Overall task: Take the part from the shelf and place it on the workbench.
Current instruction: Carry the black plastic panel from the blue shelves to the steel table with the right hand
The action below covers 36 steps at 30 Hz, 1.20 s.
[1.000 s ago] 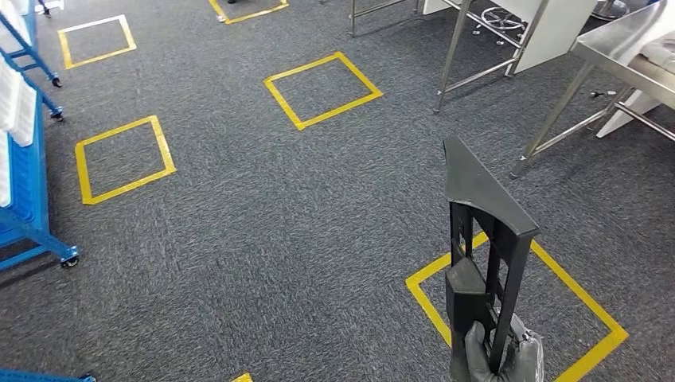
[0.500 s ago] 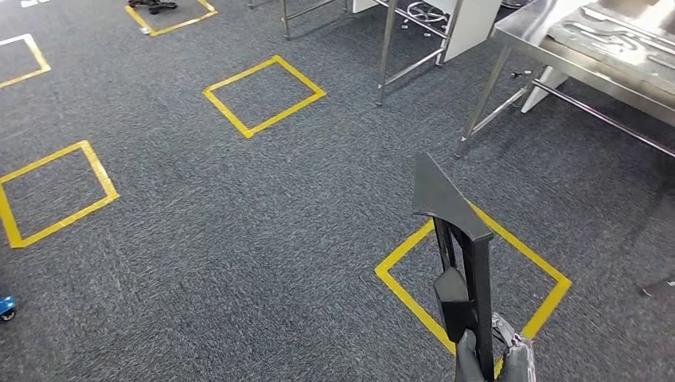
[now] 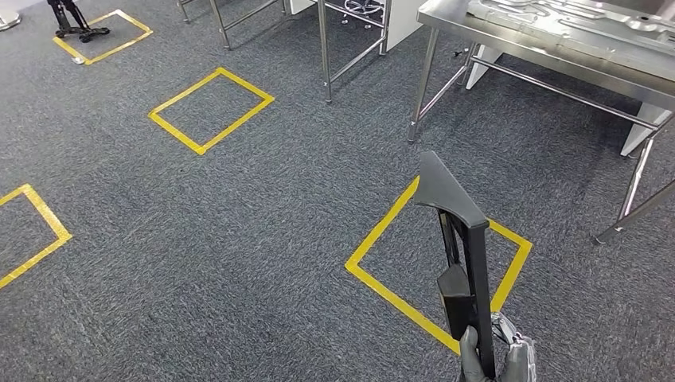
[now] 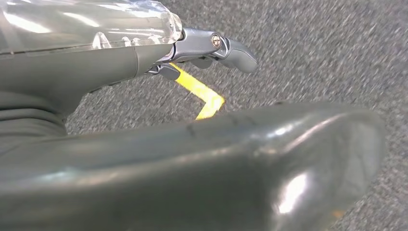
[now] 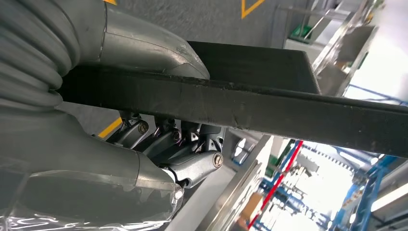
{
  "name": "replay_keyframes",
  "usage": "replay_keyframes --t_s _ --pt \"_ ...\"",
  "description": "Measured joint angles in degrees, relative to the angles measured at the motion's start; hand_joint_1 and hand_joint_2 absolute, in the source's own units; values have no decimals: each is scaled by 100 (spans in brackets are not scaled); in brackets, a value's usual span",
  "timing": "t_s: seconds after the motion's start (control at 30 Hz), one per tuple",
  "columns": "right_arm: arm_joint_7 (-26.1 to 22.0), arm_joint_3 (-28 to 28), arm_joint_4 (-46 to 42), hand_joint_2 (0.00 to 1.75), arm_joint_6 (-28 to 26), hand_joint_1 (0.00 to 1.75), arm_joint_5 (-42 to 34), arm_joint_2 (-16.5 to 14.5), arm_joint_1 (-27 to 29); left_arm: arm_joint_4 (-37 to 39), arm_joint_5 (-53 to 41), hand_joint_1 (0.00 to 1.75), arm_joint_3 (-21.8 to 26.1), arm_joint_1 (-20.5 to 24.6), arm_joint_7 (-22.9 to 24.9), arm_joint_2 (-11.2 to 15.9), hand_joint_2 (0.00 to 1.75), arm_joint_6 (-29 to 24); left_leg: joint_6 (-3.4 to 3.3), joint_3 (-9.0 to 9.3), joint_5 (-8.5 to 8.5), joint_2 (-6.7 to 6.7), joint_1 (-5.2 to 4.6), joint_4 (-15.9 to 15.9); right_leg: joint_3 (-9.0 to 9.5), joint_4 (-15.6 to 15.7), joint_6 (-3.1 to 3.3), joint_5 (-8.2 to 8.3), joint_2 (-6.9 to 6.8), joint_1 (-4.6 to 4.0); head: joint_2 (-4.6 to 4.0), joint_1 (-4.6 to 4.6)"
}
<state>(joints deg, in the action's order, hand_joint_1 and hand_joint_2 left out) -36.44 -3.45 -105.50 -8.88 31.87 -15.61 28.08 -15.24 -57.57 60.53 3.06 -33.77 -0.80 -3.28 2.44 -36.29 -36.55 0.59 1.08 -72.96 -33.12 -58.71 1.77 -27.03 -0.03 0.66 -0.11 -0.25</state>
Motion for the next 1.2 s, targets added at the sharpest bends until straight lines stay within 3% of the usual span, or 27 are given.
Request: replay_keyframes --t_s 0.03,0.07,0.13,0.17,0.23,0.33,0.4,0.47,0.5,0.53,0.57,0.63,0.7,0.73,0.87,0.9,0.97,1.0,1.03,1.07,1.1,1.17,1.2 --pt "9 0 1 175 -16 175 10 0 2 5 1 0 9 -8 12 -3 0 4 -11 -64 43 -9 0 -89 7 -3 5 -3 44 -14 0 1" --pt "15 0 2 175 -30 175 16 1 2 10 2 0 16 -10 22 -7 0 8 -31 -22 197 -11 -2 52 19 -5 5 -6 83 -27 0 1" --pt "20 0 2 175 -53 175 24 -1 -3 15 4 0 25 -5 40 -10 0 13 -99 289 630 -31 -12 807 52 -6 -2 -17 140 -45 0 2" --pt "21 0 2 175 -63 175 27 -1 -5 16 5 0 29 1 49 -10 0 13 -132 437 770 -45 -26 1165 59 -13 -19 -25 160 -56 0 3" --pt "24 0 2 175 -83 175 33 -2 -9 16 8 0 35 14 64 -9 0 14 -181 564 838 -66 -65 1501 51 -18 -74 -30 184 -57 0 4" --pt "29 0 -6 175 -104 175 48 -2 -14 17 14 0 40 26 63 -18 0 24 -262 593 878 -54 -60 1589 36 -45 -183 -58 173 -41 0 7" --pt "32 0 -15 175 -124 175 62 -1 -33 18 14 0 44 31 48 -30 0 45 -319 633 924 -30 -30 1659 -115 -378 -237 -274 116 -38 0 26" --pt "42 0 -16 175 -138 175 77 0 -56 19 9 0 51 30 31 -34 0 68 -345 639 926 -6 -38 1666 -472 -1084 -276 -620 72 -18 0 42" --pt "46 0 -15 175 -142 175 83 1 -62 19 7 0 55 30 27 -34 0 76 -345 640 918 2 -39 1663 -634 -1389 -294 -716 66 -5 0 42" --pt "51 0 -14 175 -143 175 86 1 -63 20 5 0 57 29 25 -35 0 81 -342 648 906 7 -38 1659 -722 -1535 -310 -706 59 11 0 42" --pt "52 0 -14 175 -144 175 87 1 -64 22 4 0 59 29 24 -37 0 84 -333 664 889 9 -35 1653 -699 -1458 -323 -583 49 28 0 42" --pt "55 0 -14 175 -144 175 90 1 -70 24 4 0 60 29 23 -46 0 90 -292 715 837 8 -26 1634 -383 -779 -333 -173 7 60 -1 43" --pt "64 1 -15 175 -138 175 82 1 -83 25 3 0 64 32 16 -50 0 94 -227 734 775 7 -44 1600 -100 -192 -302 20 -32 51 -1 44" --pt "78 1 -16 175 -125 175 53 1 -87 25 2 0 67 36 12 -50 0 96 -194 740 753 14 -57 1592 -54 -87 -270 10 -35 39 0 41" --pt "135 2 -34 175 17 175 -212 1 -91 25 -13 0 73 58 -9 -51 0 104 -75 740 625 47 -37 1470 -32 -53 -102 -28 52 21 0 26" --pt "136 2 -45 175 46 175 -264 1 -95 26 -20 0 73 60 -11 -53 0 107 -54 642 500 34 -29 1248 -11 -41 -63 -33 77 26 0 18" --pt "136 2 -60 175 78 175 -320 1 -103 27 -30 0 75 54 -12 -56 0 110 -35 252 160 4 -23 486 19 -38 -12 -56 140 13 0 -2" --pt "137 2 -61 175 84 175 -330 1 -105 28 -31 0 76 48 -12 -56 0 110 -33 34 46 -2 -22 107 31 -39 3 -66 183 1 0 -2" --pt "138 2 -60 175 85 175 -337 1 -103 28 -31 0 78 44 -11 -56 0 110 -38 -121 38 -6 -22 -115 46 -40 11 -77 236 -11 0 -3" --pt "140 2 -60 175 85 175 -343 1 -103 28 -31 0 79 41 -11 -56 0 110 -53 -175 154 -13 -23 -119 67 -41 14 -88 297 -21 0 -3" --pt "141 2 -60 175 85 175 -348 1 -103 29 -31 0 79 39 -11 -55 0 110 -79 -116 377 -37 -26 114 95 -42 13 -102 363 -28 0 -3" --pt "144 2 -61 175 86 175 -355 1 -106 29 -33 0 83 36 -10 -48 0 111 -158 167 834 -247 -34 883 145 -44 -6 -132 492 -39 0 3" --pt "148 2 -61 175 90 175 -358 1 -111 29 -35 0 88 33 -11 -43 0 112 -191 290 944 -370 -38 1198 148 -49 -28 -144 555 -33 0 5"
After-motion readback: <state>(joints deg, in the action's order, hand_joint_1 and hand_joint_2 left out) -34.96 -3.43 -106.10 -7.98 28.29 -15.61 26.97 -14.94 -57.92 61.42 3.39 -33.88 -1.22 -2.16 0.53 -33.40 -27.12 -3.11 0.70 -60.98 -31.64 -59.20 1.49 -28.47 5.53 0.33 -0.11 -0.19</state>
